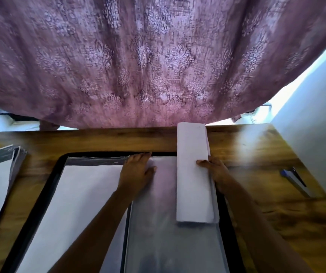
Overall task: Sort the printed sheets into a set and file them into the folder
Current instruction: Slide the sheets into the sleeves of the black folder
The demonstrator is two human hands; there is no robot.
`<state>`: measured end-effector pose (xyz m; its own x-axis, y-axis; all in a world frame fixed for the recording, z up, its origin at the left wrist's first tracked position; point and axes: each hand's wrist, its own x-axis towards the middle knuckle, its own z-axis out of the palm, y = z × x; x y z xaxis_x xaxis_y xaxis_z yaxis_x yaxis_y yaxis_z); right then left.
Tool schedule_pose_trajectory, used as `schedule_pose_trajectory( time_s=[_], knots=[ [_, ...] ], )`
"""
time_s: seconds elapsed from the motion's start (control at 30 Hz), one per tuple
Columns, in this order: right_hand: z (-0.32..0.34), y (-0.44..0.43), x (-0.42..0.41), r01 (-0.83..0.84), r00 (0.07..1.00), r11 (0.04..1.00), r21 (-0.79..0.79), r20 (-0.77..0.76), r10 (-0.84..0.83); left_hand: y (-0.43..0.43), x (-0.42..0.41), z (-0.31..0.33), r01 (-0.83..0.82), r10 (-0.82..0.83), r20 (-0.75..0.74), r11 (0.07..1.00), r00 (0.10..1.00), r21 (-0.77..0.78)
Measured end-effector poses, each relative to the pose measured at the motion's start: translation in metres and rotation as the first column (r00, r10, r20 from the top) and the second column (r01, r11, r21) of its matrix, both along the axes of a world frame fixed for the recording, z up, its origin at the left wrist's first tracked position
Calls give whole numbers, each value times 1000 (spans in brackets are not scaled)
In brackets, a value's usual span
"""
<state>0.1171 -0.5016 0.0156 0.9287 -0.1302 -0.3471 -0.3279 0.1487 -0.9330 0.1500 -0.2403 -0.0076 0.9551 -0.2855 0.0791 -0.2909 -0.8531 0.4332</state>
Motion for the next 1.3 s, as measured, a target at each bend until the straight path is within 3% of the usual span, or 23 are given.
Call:
schedule_pose_trajectory(
  time_s=[0.23, 0.5, 0.8, 0.93, 1.17, 1.3],
  knots=[
    [-6, 5, 8, -47, 998, 998, 38, -27, 48, 0, 21, -9, 17, -16, 87, 1000, 996, -13],
    [-11, 3, 7, -50, 998, 997, 54, -40, 52, 3, 33, -12, 48, -47, 53, 998, 997, -33],
    [-10, 2, 7, -66, 997, 997, 33, -35, 67, 3, 54, -5, 187, -189, -6, 977, 982, -102],
    [-11, 1, 5, -72, 997, 997, 24, -36, 73, 3, 57, 2, 257, -252, 54, 961, 966, -106],
    [-8, 1, 1, -52, 998, 997, 58, 26, 51, 7, 50, 1, 306, -293, 149, 949, 944, -71],
    [14, 3, 10, -50, 976, 994, 97, 217, 28, 7, 43, -4, 304, -298, 183, 953, 937, -5]
  ],
)
